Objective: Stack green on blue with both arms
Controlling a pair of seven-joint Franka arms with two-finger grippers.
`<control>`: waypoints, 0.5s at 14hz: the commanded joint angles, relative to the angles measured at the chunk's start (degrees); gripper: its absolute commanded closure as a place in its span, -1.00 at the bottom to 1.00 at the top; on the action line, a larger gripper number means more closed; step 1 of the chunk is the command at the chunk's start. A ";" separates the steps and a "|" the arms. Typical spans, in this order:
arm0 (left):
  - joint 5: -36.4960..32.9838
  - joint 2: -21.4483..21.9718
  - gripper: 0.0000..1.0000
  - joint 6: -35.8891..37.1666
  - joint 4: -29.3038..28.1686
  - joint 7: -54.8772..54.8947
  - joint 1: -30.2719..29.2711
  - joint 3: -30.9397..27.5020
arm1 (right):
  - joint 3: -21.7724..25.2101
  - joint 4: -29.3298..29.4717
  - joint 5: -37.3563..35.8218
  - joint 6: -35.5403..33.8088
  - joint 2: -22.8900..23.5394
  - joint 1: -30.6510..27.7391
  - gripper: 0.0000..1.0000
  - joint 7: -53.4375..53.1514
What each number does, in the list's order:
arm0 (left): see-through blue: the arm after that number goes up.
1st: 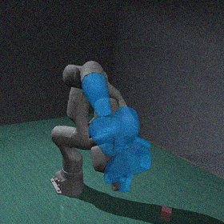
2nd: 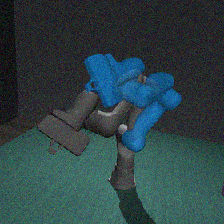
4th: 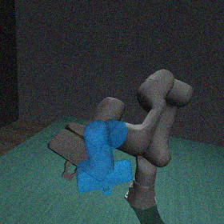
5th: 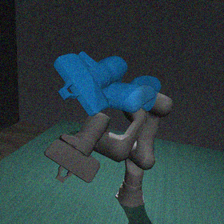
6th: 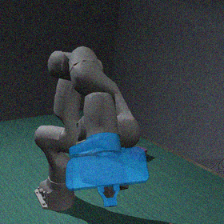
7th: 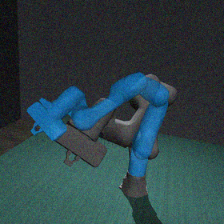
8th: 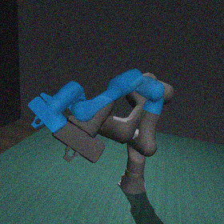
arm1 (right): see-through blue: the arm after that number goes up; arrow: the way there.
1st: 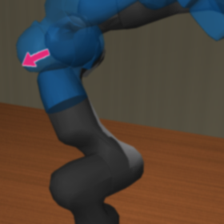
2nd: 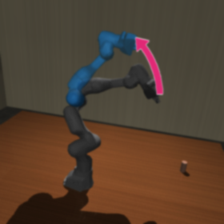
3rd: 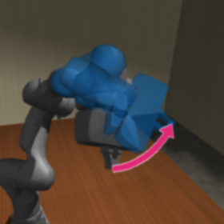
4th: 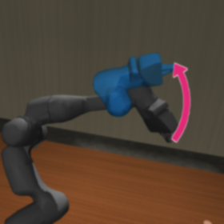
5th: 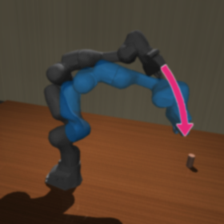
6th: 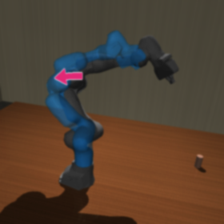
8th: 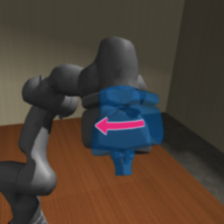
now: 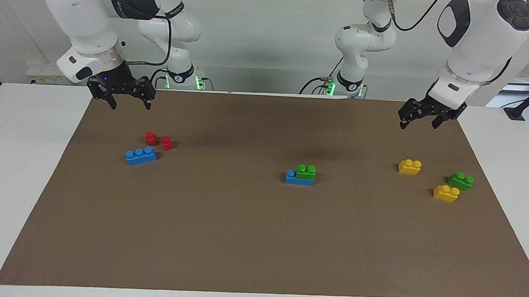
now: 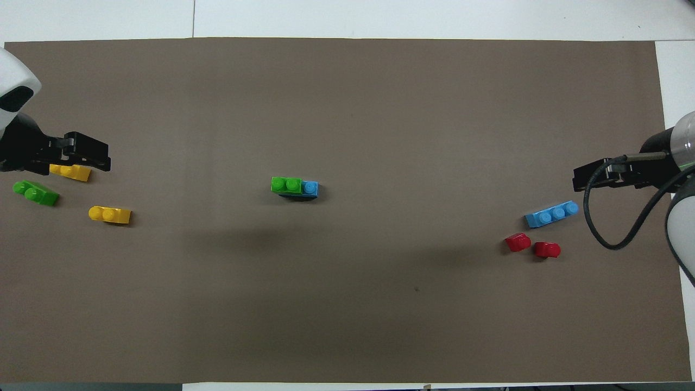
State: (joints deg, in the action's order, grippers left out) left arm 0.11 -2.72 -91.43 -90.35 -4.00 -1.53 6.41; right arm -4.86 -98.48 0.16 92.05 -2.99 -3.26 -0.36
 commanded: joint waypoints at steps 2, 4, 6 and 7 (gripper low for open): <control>1.82 2.28 -1.00 -3.05 -3.25 1.89 -1.28 0.18 | -0.32 -0.22 -1.39 -0.38 -0.17 -0.35 -1.00 0.97; 1.82 2.28 -1.00 -3.05 -3.25 1.89 -1.63 0.18 | -0.32 -0.22 -1.39 -0.11 -0.17 -0.26 -1.00 0.62; 1.82 2.28 -1.00 -3.05 -3.25 1.89 -1.63 0.18 | -0.32 -0.13 -1.21 -0.20 -0.17 -0.17 -1.00 0.53; 1.82 2.28 -1.00 -3.05 -3.25 1.89 -1.63 0.18 | -0.32 -0.13 -1.21 -0.20 -0.17 -0.08 -1.00 0.44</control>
State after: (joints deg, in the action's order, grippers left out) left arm 0.56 -2.45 -92.97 -91.14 -3.49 -2.18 6.41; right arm -4.86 -98.48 0.15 92.05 -2.99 -3.26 -0.36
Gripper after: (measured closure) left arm 0.000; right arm 0.000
